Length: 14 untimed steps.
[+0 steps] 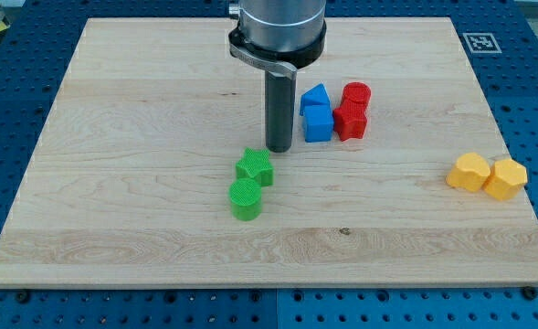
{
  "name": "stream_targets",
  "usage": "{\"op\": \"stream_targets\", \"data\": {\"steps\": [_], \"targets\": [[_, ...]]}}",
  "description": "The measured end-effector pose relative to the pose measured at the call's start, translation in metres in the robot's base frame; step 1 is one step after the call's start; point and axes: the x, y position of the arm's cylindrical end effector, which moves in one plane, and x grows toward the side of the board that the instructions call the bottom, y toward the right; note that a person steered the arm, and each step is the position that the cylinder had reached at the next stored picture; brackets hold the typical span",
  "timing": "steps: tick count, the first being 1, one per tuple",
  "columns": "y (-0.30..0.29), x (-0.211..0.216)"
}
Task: Move your hand parallel to the left of the yellow heart
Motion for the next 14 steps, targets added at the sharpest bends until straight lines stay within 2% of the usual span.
{"op": "stream_targets", "data": {"steps": [2,5,12,14], "targets": [[0.002,0.023],[0.041,0.026],[0.044,0.076],[0.076,0.081]]}}
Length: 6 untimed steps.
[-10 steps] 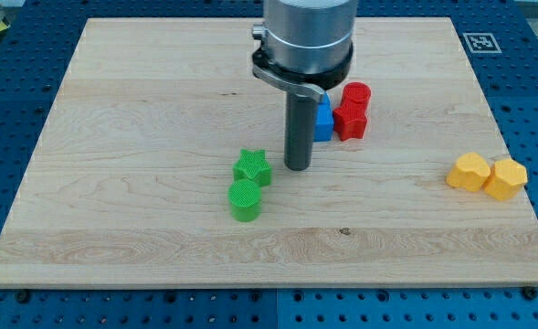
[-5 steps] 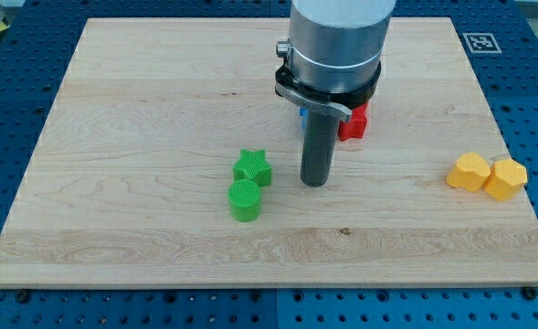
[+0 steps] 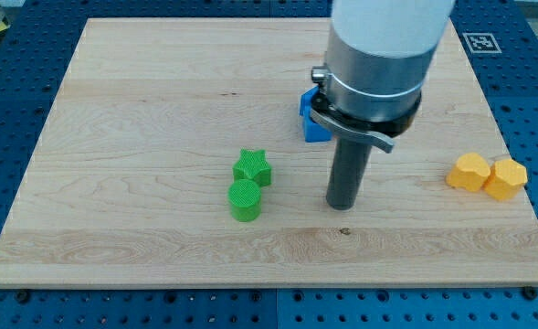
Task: Move your hand parallel to the left of the yellow heart
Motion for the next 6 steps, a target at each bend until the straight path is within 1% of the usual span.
{"op": "stream_targets", "data": {"steps": [1,2,4,5,6], "targets": [[0.002,0.001],[0.002,-0.013],[0.015,-0.026],[0.039,-0.029],[0.042,-0.042]]}}
